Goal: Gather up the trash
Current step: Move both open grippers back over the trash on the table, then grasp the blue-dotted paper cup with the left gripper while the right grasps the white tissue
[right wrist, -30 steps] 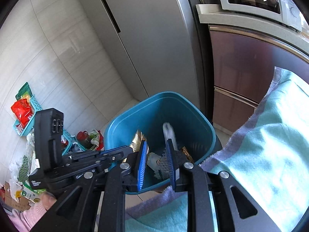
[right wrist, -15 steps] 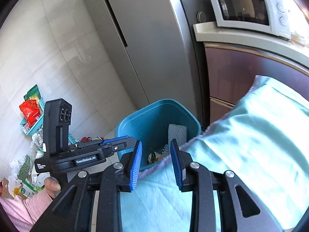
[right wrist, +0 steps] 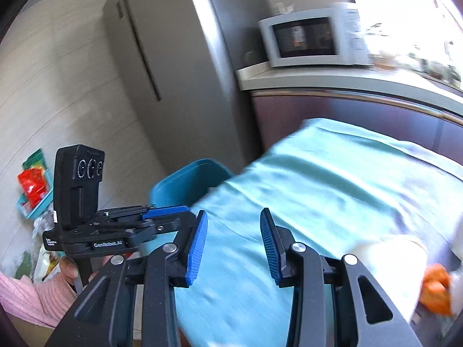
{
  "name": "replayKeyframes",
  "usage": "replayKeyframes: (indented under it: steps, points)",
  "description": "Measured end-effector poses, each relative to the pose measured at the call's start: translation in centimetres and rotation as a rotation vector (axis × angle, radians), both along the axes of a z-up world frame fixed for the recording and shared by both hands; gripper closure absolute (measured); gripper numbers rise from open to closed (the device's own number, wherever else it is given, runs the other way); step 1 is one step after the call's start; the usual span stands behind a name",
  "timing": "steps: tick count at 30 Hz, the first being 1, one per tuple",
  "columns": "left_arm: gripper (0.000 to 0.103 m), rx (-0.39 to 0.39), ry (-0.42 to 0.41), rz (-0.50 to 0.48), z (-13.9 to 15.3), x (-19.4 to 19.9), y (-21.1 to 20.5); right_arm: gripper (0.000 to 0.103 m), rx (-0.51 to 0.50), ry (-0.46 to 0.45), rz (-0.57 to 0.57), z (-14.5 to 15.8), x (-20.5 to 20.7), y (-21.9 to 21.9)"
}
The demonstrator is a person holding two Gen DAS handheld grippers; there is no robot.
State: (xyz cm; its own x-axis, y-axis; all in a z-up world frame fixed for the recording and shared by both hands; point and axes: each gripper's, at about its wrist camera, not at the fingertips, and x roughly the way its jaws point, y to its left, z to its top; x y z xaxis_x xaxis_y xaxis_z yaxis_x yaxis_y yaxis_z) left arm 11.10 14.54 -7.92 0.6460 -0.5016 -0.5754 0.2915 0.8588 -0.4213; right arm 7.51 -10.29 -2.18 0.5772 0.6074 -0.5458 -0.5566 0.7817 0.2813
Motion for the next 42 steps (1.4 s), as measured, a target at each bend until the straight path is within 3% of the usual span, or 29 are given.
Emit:
replayKeyframes:
  steps: [8, 15, 30, 42]
  points:
    - [0.064, -0.02, 0.022, -0.116, -0.3, 0.6, -5.7, 0.067, 0.013, 0.013, -0.188, -1.0, -0.8, -6.8]
    - [0.056, -0.009, 0.043, -0.191, -0.7, 1.1, -9.6, 0.067, 0.032, 0.053, -0.274, -3.1, -0.8, -10.0]
    - [0.048, -0.019, 0.072, -0.278, -1.0, 3.1, -14.3, 0.067, 0.094, 0.093, -0.243, -4.8, -2.3, -13.2]
    - [0.039, -0.114, 0.149, -0.367, -1.7, 5.6, -18.0, 0.065, 0.118, 0.098, -0.228, -5.5, -3.2, -14.5]
